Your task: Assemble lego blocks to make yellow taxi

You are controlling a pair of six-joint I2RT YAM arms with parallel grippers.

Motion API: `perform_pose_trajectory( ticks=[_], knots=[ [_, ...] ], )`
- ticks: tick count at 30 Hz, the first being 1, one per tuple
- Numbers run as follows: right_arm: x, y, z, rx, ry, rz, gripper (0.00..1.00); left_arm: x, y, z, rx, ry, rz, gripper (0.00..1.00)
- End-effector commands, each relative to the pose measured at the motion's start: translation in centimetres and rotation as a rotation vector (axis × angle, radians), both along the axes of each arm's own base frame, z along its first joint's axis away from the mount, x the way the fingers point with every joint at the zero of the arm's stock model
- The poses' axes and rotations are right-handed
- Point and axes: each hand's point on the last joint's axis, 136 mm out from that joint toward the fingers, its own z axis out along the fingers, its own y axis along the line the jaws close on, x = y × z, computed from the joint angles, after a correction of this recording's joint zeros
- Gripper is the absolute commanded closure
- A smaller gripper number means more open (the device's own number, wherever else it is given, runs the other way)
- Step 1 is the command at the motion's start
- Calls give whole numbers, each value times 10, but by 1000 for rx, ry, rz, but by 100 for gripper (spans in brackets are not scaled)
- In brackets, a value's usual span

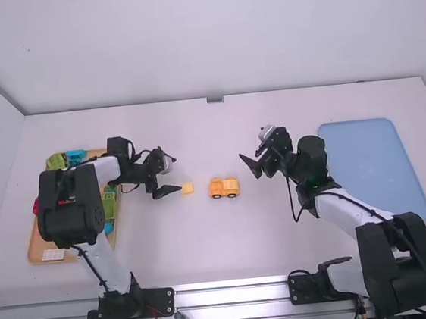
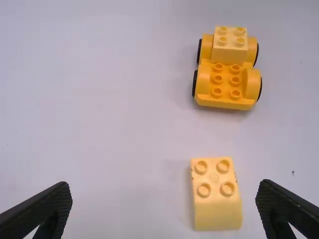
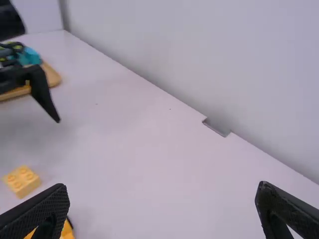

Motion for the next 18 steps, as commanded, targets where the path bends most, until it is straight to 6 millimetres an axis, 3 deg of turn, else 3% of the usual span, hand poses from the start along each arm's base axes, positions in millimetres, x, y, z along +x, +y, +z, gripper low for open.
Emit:
perform_pose_trajectory(
  ticks=[1, 8, 18],
  knots=[
    [-18, 10, -4, 1, -17, 152, 1, -14, -12, 4, -106, 49, -7, 1],
    [-31, 12, -29, 17, -3, 315, 1, -16, -23, -23, -63, 47, 56, 1],
    [-31, 19, -43, 71, 39, 423, 1, -12, -24, -35, -63, 100, 107, 0]
  ],
)
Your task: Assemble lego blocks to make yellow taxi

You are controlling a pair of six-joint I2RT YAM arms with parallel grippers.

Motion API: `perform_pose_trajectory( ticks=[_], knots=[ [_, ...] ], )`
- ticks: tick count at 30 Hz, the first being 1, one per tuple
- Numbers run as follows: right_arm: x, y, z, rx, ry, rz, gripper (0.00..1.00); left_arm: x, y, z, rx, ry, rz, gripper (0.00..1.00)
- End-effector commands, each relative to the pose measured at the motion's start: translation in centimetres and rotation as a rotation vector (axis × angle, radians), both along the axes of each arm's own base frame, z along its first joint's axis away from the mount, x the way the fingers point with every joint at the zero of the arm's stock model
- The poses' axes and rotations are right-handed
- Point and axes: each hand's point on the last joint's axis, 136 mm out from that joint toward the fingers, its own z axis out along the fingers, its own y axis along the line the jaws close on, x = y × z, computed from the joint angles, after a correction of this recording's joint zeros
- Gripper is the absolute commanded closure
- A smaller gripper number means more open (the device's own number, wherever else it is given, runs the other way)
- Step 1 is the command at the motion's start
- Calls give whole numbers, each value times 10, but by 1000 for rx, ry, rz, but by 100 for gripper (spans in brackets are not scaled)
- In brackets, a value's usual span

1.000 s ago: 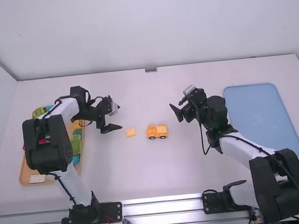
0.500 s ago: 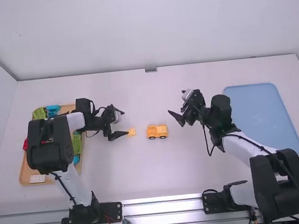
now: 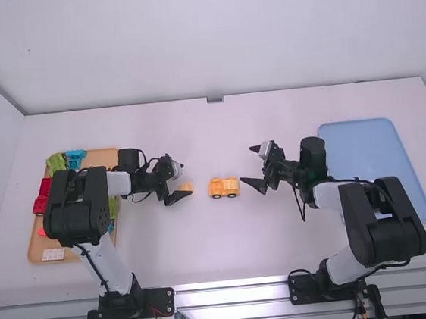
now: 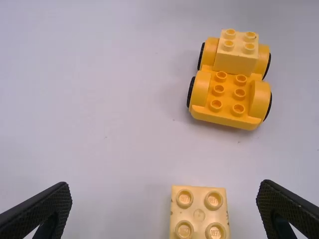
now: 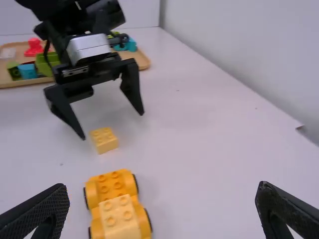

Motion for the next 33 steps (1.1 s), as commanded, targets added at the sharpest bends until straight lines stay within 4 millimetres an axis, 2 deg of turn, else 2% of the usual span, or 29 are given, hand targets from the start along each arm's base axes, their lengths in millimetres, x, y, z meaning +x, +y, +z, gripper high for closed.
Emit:
perform_pose_trajectory(
  ticks=[1, 4, 5, 10, 12, 14, 18, 21, 33],
  knots=[
    [2, 6, 10, 31, -28, 65, 1, -5, -2, -11, -22, 67, 11, 0],
    [3, 7, 10, 36, -24, 74, 1, -8, -1, -18, -14, 80, 10, 8],
    [3, 6, 10, 35, -25, 74, 1, -11, -1, -20, -2, 64, -6, 13],
    [3, 6, 10, 35, -25, 73, 1, -17, 5, -33, 70, 59, -6, 21],
    [4, 7, 10, 35, -30, 74, 1, -19, 5, -35, 72, 68, -4, 28],
    [3, 7, 11, 36, -32, 75, 1, -20, 5, -35, 71, 69, -4, 28],
    [4, 7, 11, 36, -36, 74, 1, -17, 5, -34, 72, 57, -4, 36],
    [4, 7, 11, 36, -36, 75, 1, -18, 6, -34, 74, 59, -3, 50],
    [4, 6, 10, 35, -27, 73, 1, -15, 5, -33, 74, 35, -8, 63]
  ],
)
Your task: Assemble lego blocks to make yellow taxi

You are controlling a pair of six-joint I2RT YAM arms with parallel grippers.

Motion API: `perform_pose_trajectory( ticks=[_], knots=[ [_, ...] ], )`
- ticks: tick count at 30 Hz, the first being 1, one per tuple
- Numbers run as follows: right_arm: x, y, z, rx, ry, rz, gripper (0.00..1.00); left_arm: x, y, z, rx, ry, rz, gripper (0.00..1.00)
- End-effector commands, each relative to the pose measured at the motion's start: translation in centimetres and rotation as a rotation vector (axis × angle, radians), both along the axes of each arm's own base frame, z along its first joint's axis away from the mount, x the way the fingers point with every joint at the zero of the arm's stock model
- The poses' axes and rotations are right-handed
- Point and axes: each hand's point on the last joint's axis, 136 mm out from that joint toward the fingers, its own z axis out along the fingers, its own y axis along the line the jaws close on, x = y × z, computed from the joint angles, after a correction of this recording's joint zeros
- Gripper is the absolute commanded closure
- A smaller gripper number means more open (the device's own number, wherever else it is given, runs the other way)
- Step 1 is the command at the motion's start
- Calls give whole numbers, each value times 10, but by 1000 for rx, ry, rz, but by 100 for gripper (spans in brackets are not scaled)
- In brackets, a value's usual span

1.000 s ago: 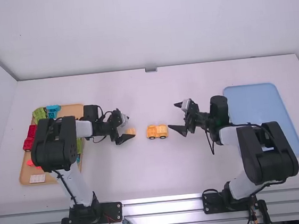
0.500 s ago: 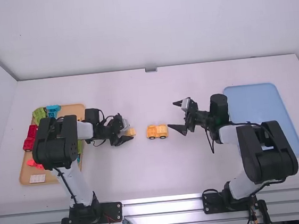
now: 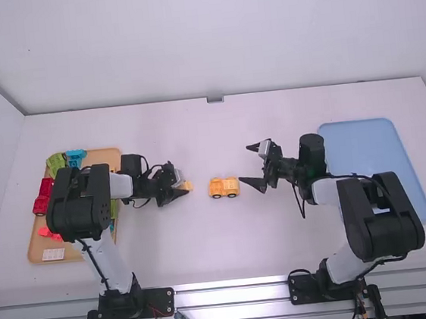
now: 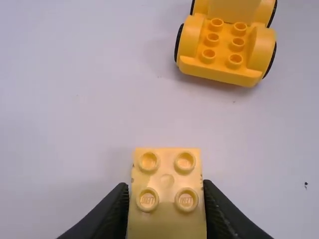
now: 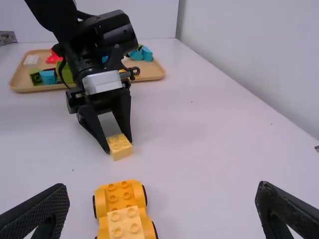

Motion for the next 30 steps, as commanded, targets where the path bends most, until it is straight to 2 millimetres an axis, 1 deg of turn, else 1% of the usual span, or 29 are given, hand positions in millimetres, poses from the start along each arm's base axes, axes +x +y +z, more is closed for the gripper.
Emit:
perform_pose_trajectory(
  ticks=[1, 4, 7, 11, 14, 15, 18, 20, 21, 22, 23, 26, 27, 28, 30],
  knots=[
    [4, 1, 3, 7, -6, 9, 1, -3, -3, -2, -8, 0, -17, 63],
    [4, 0, 3, 14, 19, 1, 1, -2, -7, 0, -8, -7, -25, 67],
    [1, 1, -3, 6, 49, 6, 1, 0, -10, 4, -10, -14, -31, 68],
    [-15, 10, -19, -47, 45, 68, 1, 2, -18, 16, -5, -52, -54, 71],
    [-28, 21, -29, -88, 33, 122, 1, 3, -24, 32, -6, -94, -71, 72],
    [-29, 22, -30, -92, 33, 122, 1, 3, -25, 32, -6, -95, -72, 72],
    [-27, 26, -47, -179, 62, 73, 1, 2, -28, 47, -8, -120, -83, 72],
    [-26, 26, -54, -216, 71, 54, 1, 1, -30, 52, -8, -127, -88, 72],
    [-27, 27, -57, -232, 65, 57, 1, 0, -32, 56, -7, -133, -97, 72],
    [-33, 30, -61, -250, 43, 88, 1, -3, -37, 61, -7, -141, -114, 72],
    [-33, 30, -61, -250, 43, 88, 1, -3, -37, 61, -7, -141, -114, 72],
    [-33, 39, -73, -261, 17, 121, 1, -11, -53, 68, -7, -156, -161, 72],
    [-32, 40, -76, -259, 22, 122, 1, -12, -55, 68, -8, -157, -167, 72],
    [-28, 43, -83, -252, 25, 124, 1, -15, -63, 70, -11, -160, -188, 72],
    [-22, 45, -92, -247, 34, 119, 1, -19, -70, 70, -11, -164, -210, 73]
  ],
)
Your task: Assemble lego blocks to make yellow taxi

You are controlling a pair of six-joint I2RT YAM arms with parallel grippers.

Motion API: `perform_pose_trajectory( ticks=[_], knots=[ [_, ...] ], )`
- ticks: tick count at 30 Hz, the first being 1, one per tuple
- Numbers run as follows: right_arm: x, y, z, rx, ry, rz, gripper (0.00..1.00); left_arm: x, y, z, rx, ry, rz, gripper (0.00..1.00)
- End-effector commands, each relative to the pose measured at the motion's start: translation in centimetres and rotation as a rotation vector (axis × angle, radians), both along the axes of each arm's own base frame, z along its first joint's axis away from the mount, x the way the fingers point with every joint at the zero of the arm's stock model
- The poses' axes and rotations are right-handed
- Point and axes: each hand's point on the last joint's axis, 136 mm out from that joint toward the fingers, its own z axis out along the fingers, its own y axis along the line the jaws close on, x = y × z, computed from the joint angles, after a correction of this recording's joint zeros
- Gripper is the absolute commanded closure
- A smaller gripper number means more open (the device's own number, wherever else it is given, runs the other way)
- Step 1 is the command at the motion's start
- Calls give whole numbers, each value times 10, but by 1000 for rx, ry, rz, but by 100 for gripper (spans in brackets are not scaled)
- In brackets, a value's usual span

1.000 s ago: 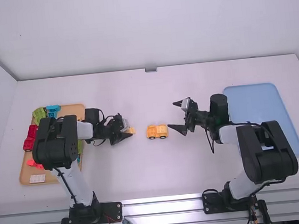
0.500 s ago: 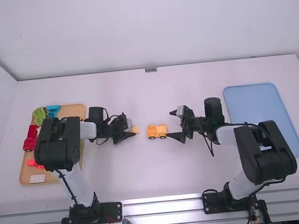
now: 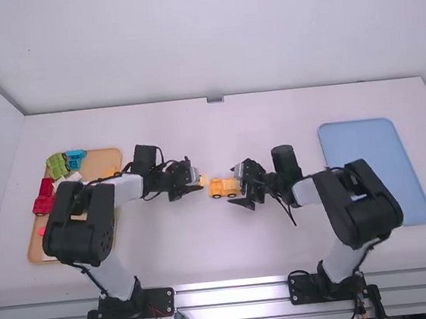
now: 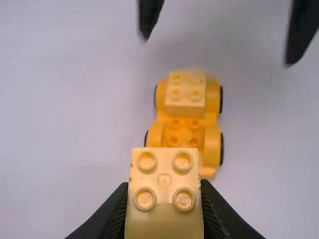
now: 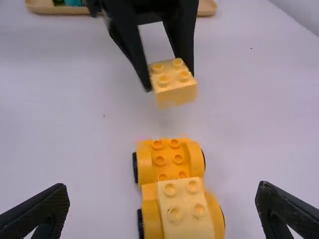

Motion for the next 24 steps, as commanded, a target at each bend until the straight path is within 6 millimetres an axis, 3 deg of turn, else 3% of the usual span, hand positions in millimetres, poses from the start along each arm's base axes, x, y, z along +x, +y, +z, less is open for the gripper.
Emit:
perform_pose_trajectory(
  ticks=[1, 11, 17, 24],
  knots=[
    [8, 2, -15, -9, 18, -4, 1, -4, -13, 11, -17, -32, -48, 73],
    [22, 5, -32, 99, 30, 112, 1, -12, -24, 18, -70, -13, -85, 77],
    [28, 9, -39, 148, 61, 150, 1, -6, -25, 22, -91, 14, -47, 78],
    [29, 10, -43, 149, 89, 155, 1, -7, -35, 8, -12, -1, -48, 82]
  ],
)
